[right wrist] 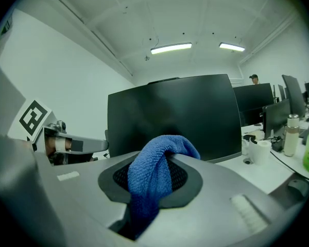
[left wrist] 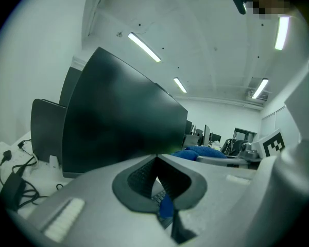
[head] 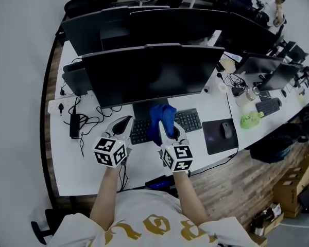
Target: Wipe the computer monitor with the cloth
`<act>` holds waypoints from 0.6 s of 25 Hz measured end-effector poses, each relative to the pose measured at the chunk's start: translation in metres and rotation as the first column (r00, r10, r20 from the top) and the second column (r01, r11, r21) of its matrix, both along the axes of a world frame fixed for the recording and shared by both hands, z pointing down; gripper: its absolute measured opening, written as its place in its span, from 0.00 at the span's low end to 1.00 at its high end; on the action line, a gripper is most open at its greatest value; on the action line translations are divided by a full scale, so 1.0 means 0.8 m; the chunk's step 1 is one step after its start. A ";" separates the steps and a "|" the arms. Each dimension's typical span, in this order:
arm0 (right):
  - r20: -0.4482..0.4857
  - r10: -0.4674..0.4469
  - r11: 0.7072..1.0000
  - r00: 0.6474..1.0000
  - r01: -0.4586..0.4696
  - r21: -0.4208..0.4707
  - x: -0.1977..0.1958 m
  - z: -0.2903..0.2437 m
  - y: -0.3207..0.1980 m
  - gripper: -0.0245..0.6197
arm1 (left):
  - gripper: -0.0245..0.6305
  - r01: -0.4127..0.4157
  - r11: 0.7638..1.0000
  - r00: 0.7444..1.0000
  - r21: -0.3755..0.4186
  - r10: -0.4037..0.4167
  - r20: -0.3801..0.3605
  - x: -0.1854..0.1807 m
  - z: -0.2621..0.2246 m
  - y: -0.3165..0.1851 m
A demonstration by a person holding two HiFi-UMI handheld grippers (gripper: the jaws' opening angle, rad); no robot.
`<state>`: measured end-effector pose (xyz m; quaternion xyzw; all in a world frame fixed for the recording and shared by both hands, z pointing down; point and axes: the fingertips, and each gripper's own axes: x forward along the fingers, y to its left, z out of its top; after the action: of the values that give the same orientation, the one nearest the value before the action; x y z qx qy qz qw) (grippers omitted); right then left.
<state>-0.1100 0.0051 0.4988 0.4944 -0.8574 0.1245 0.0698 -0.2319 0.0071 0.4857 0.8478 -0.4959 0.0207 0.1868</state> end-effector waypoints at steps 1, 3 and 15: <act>0.001 -0.001 1.000 1.000 0.001 0.000 0.000 0.000 0.000 0.18 | 0.04 0.000 1.000 1.000 0.000 0.000 0.000 0.000 0.000 0.000; 0.000 -0.004 1.000 1.000 0.004 -0.001 -0.001 0.000 0.002 0.18 | 0.04 0.001 1.000 1.000 -0.001 -0.001 0.001 0.000 0.000 0.001; -0.004 -0.014 1.000 1.000 0.014 0.000 -0.001 0.001 0.005 0.18 | 0.04 0.005 1.000 1.000 0.000 -0.005 0.003 0.002 0.000 0.003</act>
<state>-0.1108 0.0092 0.4998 0.4886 -0.8607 0.1232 0.0724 -0.2305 0.0094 0.4861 0.8465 -0.4984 0.0214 0.1860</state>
